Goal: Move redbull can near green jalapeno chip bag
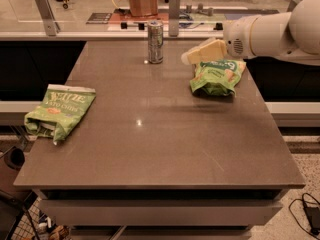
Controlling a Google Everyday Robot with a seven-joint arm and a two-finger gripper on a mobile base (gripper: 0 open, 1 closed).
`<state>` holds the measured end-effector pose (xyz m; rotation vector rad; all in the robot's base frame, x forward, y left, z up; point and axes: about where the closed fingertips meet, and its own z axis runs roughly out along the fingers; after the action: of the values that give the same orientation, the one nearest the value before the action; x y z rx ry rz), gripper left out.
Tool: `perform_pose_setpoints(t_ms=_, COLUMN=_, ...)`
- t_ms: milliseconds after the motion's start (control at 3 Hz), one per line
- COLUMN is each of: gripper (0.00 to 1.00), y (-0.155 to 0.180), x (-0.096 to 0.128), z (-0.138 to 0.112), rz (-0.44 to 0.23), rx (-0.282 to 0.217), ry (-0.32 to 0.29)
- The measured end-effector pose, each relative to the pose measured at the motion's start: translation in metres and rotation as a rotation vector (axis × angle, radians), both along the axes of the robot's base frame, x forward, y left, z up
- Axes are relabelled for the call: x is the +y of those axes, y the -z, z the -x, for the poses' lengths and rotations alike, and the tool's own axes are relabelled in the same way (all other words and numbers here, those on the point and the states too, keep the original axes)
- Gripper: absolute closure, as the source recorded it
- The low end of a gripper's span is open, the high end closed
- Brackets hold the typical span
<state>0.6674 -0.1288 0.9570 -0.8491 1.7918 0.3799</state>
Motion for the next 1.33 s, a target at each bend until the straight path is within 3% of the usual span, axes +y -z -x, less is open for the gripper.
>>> perform_pose_setpoints(t_ms=667, gripper=0.00, y=0.019, x=0.043, z=-0.041, rz=-0.087, rx=-0.013, ry=-0.052)
perform_pose_setpoints(t_ms=1333, gripper=0.00, y=0.022, x=0.073, z=-0.074, rz=-0.176, rx=-0.090, ry=-0.062)
